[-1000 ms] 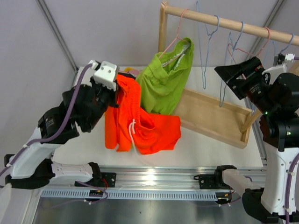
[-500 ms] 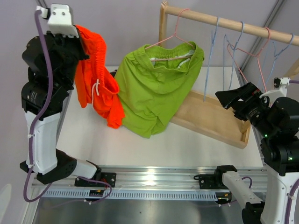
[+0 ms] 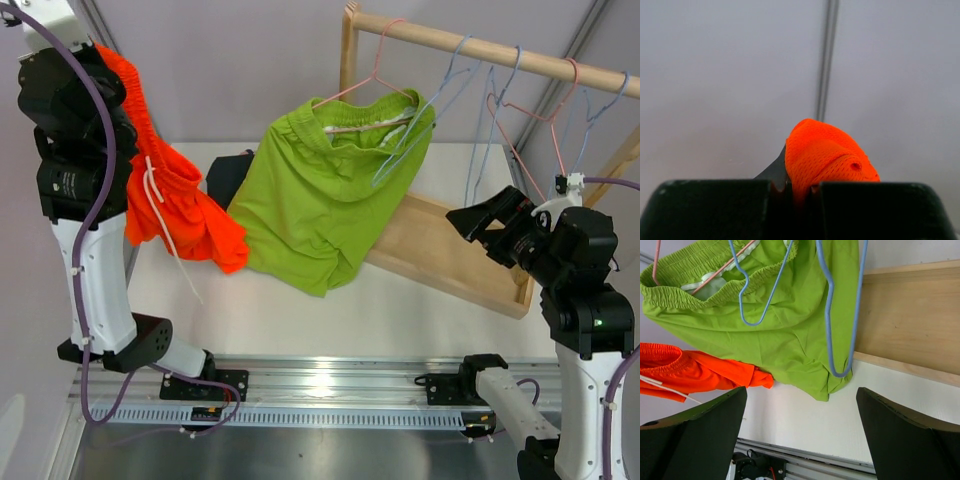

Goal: Remove the shorts from the hanger

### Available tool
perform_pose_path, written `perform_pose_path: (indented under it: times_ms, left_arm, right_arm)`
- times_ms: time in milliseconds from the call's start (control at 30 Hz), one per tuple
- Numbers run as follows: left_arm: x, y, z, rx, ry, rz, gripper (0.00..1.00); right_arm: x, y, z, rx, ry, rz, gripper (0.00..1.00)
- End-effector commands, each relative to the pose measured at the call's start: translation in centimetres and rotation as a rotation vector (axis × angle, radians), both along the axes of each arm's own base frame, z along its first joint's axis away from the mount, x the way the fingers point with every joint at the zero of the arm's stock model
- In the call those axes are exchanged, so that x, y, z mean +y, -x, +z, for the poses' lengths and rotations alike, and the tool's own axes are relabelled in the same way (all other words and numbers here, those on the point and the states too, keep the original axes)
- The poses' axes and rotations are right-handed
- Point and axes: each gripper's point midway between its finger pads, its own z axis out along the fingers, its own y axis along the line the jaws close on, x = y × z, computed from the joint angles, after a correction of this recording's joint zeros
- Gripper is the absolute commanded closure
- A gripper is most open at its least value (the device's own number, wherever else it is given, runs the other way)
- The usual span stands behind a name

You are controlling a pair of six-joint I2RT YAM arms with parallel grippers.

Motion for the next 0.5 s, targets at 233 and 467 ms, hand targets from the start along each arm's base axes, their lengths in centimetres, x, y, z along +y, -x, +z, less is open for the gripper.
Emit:
perform_pose_path:
  times_ms: [233, 467]
  left_arm:
    - [5.7, 6.9, 4.5, -0.235, 0.112, 0.316, 1.0]
    - [0.4, 1.8, 5.7, -0.268, 0.073, -0.054, 1.0]
  right_arm:
    - [0.6, 0.2, 0.8, -0.062, 0.006, 0.049, 0.01]
    - [0.9, 0.4, -0.2, -0.055, -0.024, 0.057, 0.01]
